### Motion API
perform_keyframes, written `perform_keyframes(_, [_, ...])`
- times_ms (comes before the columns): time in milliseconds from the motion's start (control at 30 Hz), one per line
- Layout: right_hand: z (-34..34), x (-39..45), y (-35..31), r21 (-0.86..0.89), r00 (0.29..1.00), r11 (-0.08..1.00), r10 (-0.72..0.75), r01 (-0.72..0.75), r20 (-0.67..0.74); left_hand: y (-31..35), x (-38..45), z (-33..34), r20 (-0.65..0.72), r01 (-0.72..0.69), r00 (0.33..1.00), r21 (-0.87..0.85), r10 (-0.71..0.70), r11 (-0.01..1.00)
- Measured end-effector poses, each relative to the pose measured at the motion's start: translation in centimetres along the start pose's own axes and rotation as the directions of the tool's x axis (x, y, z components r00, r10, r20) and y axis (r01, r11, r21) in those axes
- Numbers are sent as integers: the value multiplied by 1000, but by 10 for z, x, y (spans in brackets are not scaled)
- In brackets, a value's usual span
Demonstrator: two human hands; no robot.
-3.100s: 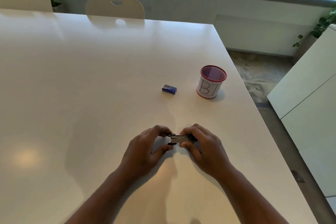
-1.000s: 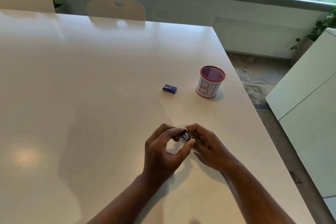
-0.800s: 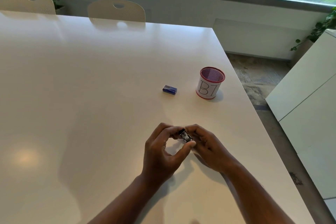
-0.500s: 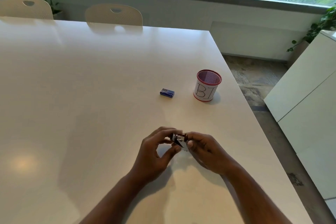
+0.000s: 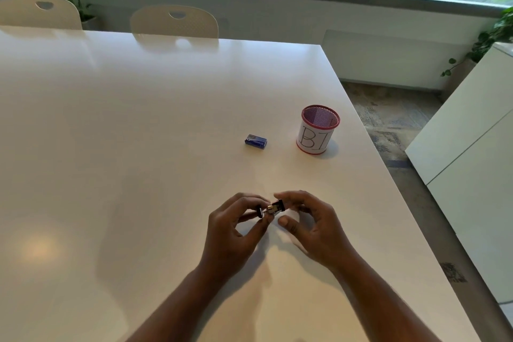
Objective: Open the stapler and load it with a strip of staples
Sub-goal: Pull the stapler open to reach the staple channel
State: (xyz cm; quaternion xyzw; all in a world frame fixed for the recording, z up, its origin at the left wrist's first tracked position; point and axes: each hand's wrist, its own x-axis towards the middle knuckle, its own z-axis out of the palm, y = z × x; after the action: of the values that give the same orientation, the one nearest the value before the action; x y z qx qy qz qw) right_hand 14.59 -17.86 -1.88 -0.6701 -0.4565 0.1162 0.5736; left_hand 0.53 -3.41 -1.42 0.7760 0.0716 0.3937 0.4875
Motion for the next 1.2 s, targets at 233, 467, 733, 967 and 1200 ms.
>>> perform_keyframes(233, [7,-1,-3,-24,987,996,-94,91,-128,0,-1,3,12,-54,998,30,54,998])
perform_keyframes(467, [11,-2,-1,-63,978,989,-140,132,-152,0,-3,2,14,-109,994,-3,109,994])
perform_keyframes(733, [13,-2,-8,-85,980,987,-149,138,-133,-5,-5,3,-46,-61,997,8,61,998])
perform_keyframes(967, [15,-3,-5,-83,973,984,-167,155,-163,-4,-4,2,-35,-49,998,3,49,999])
perform_keyframes(1200, [27,-4,-7,-164,959,976,-179,144,-220,-2,-3,2,-62,-44,997,8,45,999])
